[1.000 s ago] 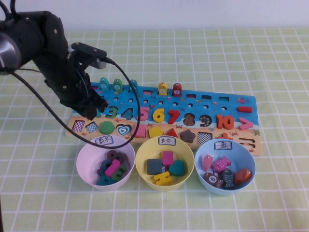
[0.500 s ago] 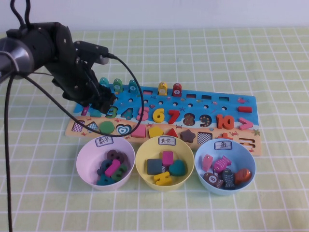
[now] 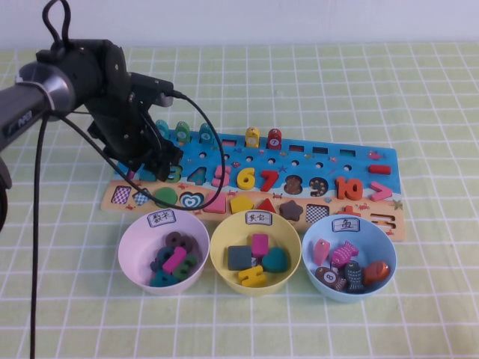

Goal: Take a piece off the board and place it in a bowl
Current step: Pick up the "number 2"

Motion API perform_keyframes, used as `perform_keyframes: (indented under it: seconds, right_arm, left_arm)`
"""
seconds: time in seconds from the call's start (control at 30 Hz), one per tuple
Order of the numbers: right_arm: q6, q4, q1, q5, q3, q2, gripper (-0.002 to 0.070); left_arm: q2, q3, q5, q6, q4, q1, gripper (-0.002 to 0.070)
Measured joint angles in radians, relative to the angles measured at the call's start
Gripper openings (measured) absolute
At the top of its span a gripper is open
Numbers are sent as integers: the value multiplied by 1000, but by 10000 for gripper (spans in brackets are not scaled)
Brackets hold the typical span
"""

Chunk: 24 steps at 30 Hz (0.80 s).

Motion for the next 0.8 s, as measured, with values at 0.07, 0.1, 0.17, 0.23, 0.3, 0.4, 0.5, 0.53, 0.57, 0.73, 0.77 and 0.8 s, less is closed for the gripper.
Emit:
perform_keyframes:
  seconds: [0.07,0.1,0.17,0.23,0.3,0.4,0.5,0.53,0.57,0.73,0.77,0.8]
  right_arm:
    - [0,0,0,0,0,0,-19]
    - [0,0,0,0,0,0,-19]
    - [0,0,0,0,0,0,-19]
    - [0,0,0,0,0,0,-19]
    - [0,0,0,0,0,0,-19]
    - [0,0,0,0,0,0,-19]
    - [0,0,0,0,0,0,-19]
    - [0,0,0,0,0,0,-19]
    - [0,0,0,0,0,0,-19]
    - [0,0,0,0,0,0,-19]
    - [0,0,0,0,0,0,-19]
    - [0,0,0,0,0,0,-19]
  left_arm:
    - [6,0,0,-2,0,0,401]
    - [7,0,0,-2,0,0,401]
    - [9,0,2,-2,0,0,400]
    - [9,-1,2,-2,0,0,392]
    - [9,-2,2,-2,3,0,377]
    - [9,-3,2,-2,7,0,357]
    - [9,-5,2,-5,11,0,351]
    - [9,-5,2,-5,14,0,349]
    - [9,-5,2,-5,17,0,349]
    - [9,-5,2,-5,26,0,348]
    - [9,-5,2,-6,26,0,348]
    - [9,-5,2,-6,27,0,347]
